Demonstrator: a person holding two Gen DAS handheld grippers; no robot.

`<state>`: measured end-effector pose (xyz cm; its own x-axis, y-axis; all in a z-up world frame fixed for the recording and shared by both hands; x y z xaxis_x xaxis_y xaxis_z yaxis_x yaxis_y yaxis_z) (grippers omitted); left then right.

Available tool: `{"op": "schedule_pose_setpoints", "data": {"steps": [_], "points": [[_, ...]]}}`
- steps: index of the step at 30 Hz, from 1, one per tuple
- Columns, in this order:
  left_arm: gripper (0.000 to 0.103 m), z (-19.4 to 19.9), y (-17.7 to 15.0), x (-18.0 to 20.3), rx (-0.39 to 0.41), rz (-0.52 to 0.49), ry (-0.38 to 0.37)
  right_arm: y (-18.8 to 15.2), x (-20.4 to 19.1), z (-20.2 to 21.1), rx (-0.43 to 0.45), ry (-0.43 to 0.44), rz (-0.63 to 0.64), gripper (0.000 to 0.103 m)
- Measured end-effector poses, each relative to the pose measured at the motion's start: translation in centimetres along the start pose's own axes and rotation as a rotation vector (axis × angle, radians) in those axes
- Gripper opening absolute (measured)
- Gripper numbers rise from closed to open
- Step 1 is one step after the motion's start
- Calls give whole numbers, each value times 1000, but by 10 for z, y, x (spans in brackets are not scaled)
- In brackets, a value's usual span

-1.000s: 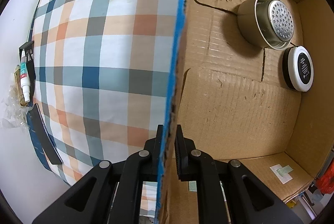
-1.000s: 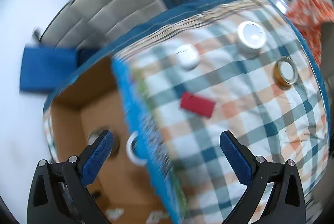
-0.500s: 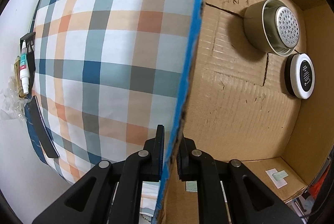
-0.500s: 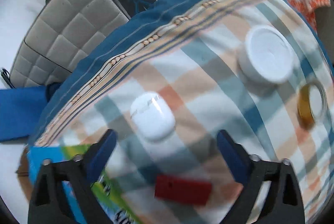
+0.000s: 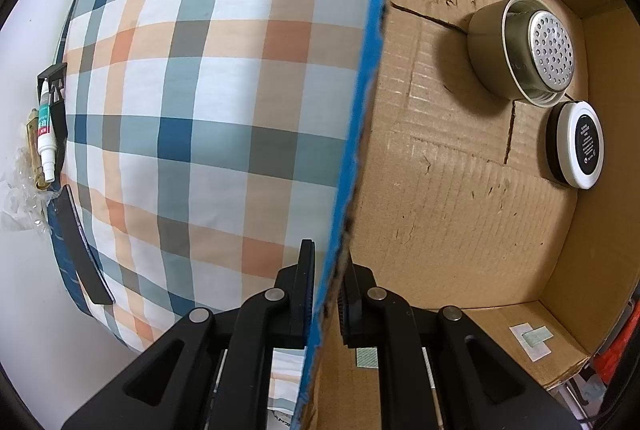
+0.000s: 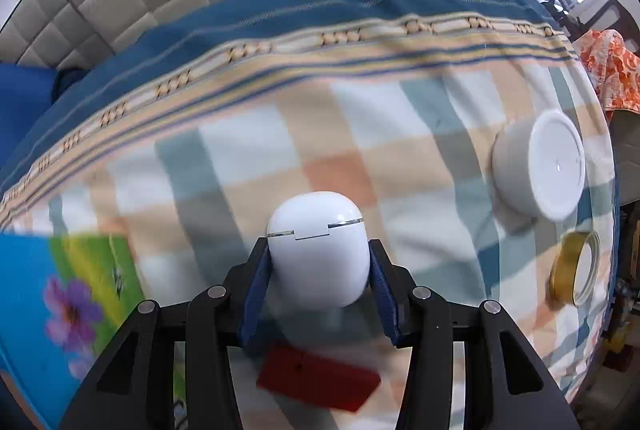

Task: Organize rigid objects
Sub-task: 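Grasp the white earbud case with the right gripper, then carry the earbud case into the box and release it near the steel cup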

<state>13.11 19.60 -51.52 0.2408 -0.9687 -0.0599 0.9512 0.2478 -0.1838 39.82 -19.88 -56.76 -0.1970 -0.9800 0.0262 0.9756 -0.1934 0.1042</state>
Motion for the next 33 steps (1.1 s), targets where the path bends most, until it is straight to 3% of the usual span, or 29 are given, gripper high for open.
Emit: {"op": "schedule_pose_setpoints", "data": {"steps": [7, 14, 23, 33], "points": [[8, 0, -2, 4, 9, -14, 8, -28, -2, 33, 35, 67, -21, 50], [8, 2, -6, 10, 23, -31, 16, -58, -19, 113, 159, 166, 9, 50], [8, 7, -8, 15, 37, -38, 16, -136, -49, 215, 232, 294, 84, 50], [8, 11, -10, 15, 49, -48, 16, -185, -117, 213, 176, 331, 189, 50]]}}
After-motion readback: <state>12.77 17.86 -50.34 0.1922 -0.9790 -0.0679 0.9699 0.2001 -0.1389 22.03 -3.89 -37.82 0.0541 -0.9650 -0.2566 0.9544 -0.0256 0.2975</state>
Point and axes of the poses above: each gripper's, at about its wrist camera, not at the fingertips, and z roughly against the way its jaws point, x to its right, y to its top, the point moved 10 cm from there along -z, roughly the way its jaws point, and after that the axes turned 5 degrees about z, right-handed, at the moved point
